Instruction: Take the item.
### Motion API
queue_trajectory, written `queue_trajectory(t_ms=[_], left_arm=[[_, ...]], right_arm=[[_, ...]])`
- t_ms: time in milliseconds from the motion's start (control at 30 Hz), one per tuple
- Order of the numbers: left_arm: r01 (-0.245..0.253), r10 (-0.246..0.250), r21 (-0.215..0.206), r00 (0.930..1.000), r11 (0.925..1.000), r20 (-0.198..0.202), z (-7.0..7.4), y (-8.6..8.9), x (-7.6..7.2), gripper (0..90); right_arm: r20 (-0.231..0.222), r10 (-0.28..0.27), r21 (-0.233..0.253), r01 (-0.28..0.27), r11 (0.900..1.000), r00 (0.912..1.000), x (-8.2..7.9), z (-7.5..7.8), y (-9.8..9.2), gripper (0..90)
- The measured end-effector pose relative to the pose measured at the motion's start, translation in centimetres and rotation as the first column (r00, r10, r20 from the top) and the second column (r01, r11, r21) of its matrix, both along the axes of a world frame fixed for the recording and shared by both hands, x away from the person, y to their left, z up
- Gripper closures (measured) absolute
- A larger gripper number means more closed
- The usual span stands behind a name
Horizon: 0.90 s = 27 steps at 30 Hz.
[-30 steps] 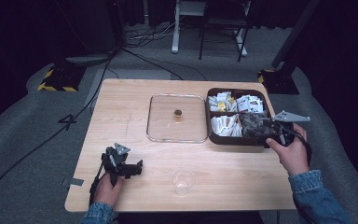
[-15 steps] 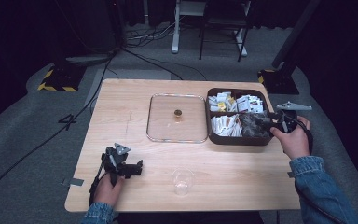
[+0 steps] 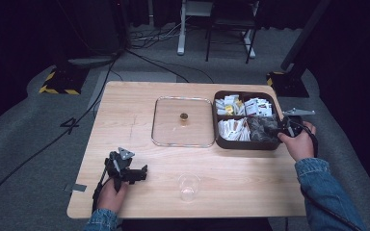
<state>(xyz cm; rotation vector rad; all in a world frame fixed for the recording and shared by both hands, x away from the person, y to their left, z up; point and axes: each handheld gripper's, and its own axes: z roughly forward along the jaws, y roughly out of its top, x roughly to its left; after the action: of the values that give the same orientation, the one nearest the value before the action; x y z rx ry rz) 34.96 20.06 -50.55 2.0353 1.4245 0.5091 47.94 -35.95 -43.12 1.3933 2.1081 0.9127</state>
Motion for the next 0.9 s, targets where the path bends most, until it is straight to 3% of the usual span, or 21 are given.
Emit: queue_trajectory(t_ms=[167,433,567,700,900], left_arm=[[0.0,0.0,-0.001,1.0,1.0,0.0,0.0,0.0,0.0,0.0],[0.0,0.0,0.0,1.0,1.0,0.0,0.0,0.0,0.0,0.0],[0.0,0.0,0.0,1.0,1.0,0.0,0.0,0.0,0.0,0.0],[0.0,0.0,0.0,1.0,1.0,0.0,0.0,0.0,0.0,0.0],[0.0,0.0,-0.001,1.0,1.0,0.0,0.0,0.0,0.0,0.0]], right_arm=[[-0.026,0.026,-0.007,-0.026,1.0,0.9993,0.05,-0.46,0.42,38.5],[-0.037,0.074,-0.087,-0.077,0.993,0.9966,0.1,-0.55,0.75,59.2],[-0.047,0.09,-0.13,-0.096,0.987,0.9948,-0.01,-0.56,0.91,63.8],[-0.055,0.096,-0.141,-0.103,0.985,0.9939,-0.15,-0.58,0.96,70.9],[-0.028,0.087,-0.118,-0.09,0.989,0.9958,-0.41,0.0,0.74,72.0]])
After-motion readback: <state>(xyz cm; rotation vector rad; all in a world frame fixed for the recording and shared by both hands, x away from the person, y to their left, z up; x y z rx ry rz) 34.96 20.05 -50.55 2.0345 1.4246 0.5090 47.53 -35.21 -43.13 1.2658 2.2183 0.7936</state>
